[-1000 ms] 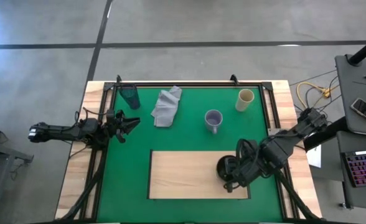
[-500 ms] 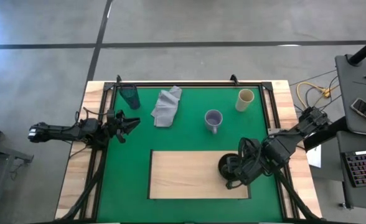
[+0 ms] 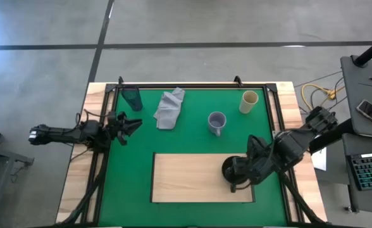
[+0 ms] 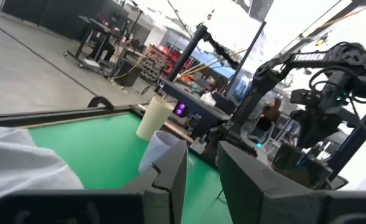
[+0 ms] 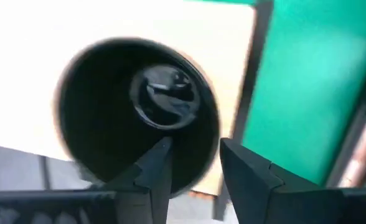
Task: Stack small to large cups/mugs on shelf
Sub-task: Put the violet mug on the shelf
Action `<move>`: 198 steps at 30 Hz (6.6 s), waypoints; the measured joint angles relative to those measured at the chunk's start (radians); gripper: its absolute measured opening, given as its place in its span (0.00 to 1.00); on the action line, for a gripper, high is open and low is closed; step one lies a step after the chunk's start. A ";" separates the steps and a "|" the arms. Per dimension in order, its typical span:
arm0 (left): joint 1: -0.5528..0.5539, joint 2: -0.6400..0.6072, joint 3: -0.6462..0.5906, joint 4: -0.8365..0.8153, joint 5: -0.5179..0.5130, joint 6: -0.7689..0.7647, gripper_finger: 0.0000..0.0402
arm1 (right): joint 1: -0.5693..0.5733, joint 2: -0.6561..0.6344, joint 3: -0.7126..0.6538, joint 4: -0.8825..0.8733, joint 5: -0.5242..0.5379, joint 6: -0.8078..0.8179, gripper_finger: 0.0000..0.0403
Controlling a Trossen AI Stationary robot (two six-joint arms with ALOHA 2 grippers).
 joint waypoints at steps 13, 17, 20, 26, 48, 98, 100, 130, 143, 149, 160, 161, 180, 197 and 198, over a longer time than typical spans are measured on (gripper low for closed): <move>0.000 0.001 0.001 0.022 0.000 0.000 0.19 | -0.491 -0.188 -0.096 0.000 0.242 -0.464 0.30; 0.000 0.000 0.001 0.022 0.000 -0.001 0.19 | -0.702 -0.199 -0.153 0.046 0.101 -0.698 0.32; 0.000 0.001 0.001 0.022 0.000 0.000 0.19 | -0.769 -0.195 -0.221 0.109 0.045 -0.807 0.36; 0.000 0.001 0.001 0.022 0.000 0.000 0.19 | -0.833 -0.194 -0.446 0.373 -0.012 -0.844 0.46; 0.000 0.002 0.001 0.020 0.000 0.001 0.19 | -0.866 -0.046 -0.728 0.746 -0.018 -0.811 0.51; 0.000 0.002 -0.001 0.020 0.000 0.000 0.19 | -0.895 0.209 -0.278 0.394 -0.038 -1.103 0.03; 0.000 0.002 -0.001 0.020 0.000 0.000 0.19 | -0.896 0.226 -0.292 0.434 -0.051 -1.116 0.03; 0.000 0.002 -0.001 0.013 0.000 0.000 0.19 | -0.901 0.316 -0.317 0.544 -0.041 -1.211 0.26; 0.000 0.002 -0.001 0.013 -0.001 0.000 0.19 | -0.901 0.316 -0.348 0.568 -0.056 -1.226 0.05; 0.000 0.002 -0.001 0.013 -0.007 0.000 0.19 | -0.892 0.308 -0.294 0.524 -0.113 -1.200 0.04; 0.000 0.004 -0.001 0.012 -0.012 0.001 0.19 | -0.719 0.284 0.247 -0.011 -0.019 -0.959 0.03; 0.000 0.004 -0.002 0.012 -0.011 0.001 0.19 | -0.701 0.282 0.277 -0.007 -0.015 -0.933 0.03; 0.000 0.004 -0.003 0.047 -0.009 0.001 0.19 | -0.341 0.323 0.444 -0.002 -0.104 -0.412 0.03; 0.000 0.004 -0.003 0.049 0.000 0.001 0.19 | -0.224 0.365 0.419 0.003 -0.101 -0.227 0.03; 0.000 0.005 -0.003 0.049 0.000 0.001 0.19 | -0.225 0.376 0.419 0.006 -0.108 -0.235 0.03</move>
